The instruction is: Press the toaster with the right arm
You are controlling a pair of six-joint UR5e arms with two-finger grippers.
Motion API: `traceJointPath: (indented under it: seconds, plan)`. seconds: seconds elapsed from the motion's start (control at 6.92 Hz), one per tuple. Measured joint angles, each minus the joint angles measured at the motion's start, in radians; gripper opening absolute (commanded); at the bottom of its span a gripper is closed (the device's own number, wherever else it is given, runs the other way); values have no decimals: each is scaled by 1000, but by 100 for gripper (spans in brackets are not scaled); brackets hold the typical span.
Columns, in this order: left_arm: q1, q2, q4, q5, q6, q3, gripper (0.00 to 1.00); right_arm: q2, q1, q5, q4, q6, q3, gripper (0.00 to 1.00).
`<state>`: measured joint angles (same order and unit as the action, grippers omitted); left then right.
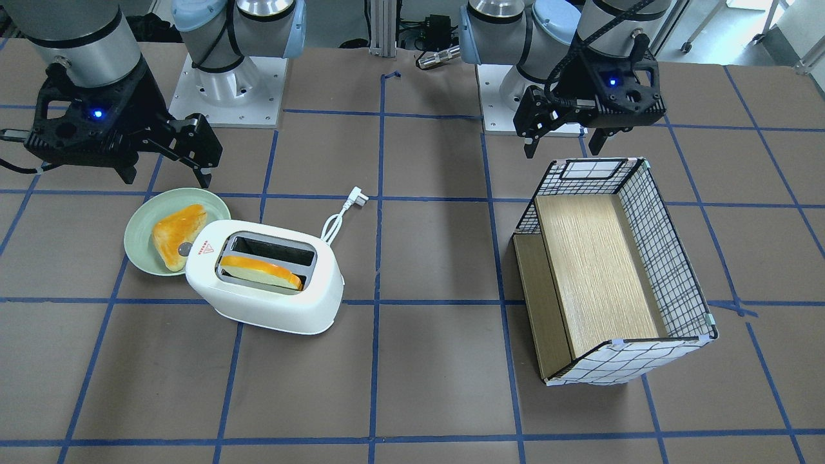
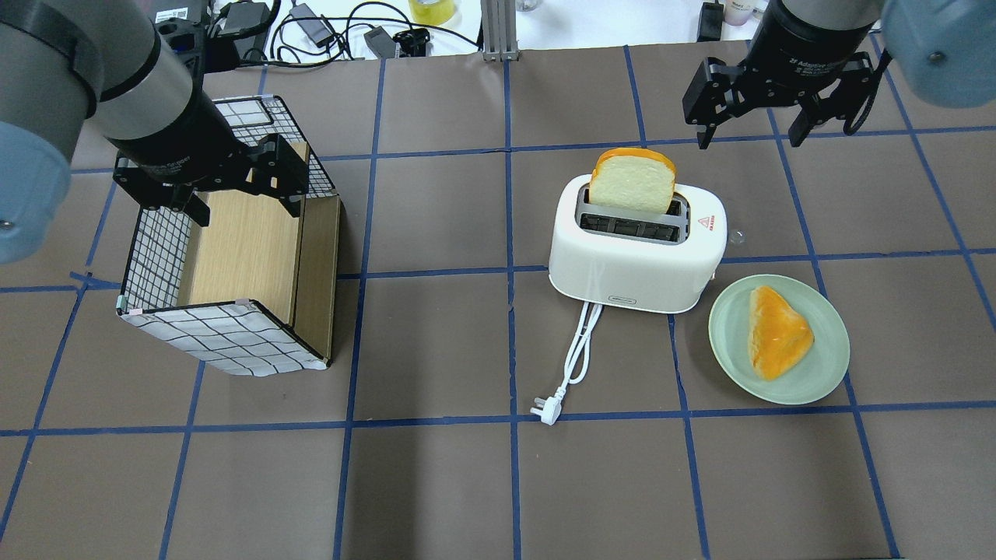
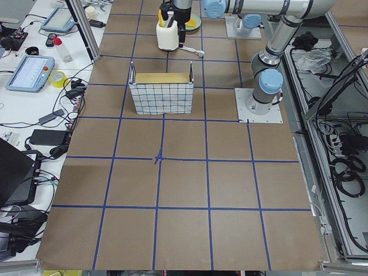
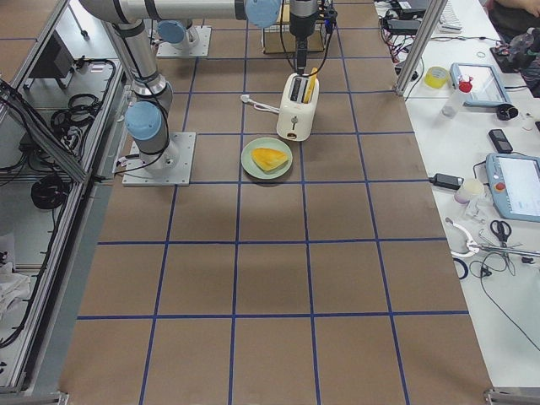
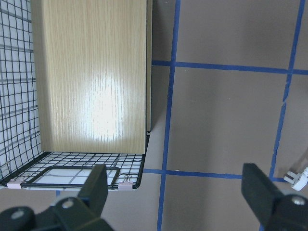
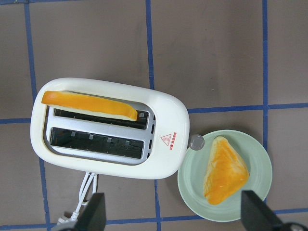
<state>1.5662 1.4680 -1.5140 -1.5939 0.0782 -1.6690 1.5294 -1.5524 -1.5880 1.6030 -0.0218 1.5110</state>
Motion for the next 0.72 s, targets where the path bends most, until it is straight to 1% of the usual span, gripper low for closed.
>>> traceJointPath:
  seconds: [0.43,0.58,0.72]
  plan:
    - [0,0,0,0,0,0,100,0,2,-3,0,-1,-1,100]
    - [0,0,0,0,0,0,100,0,7,-5,6,7,-1,95]
    - [0,0,0,0,0,0,100,-1,19,-6,22,38,0,86]
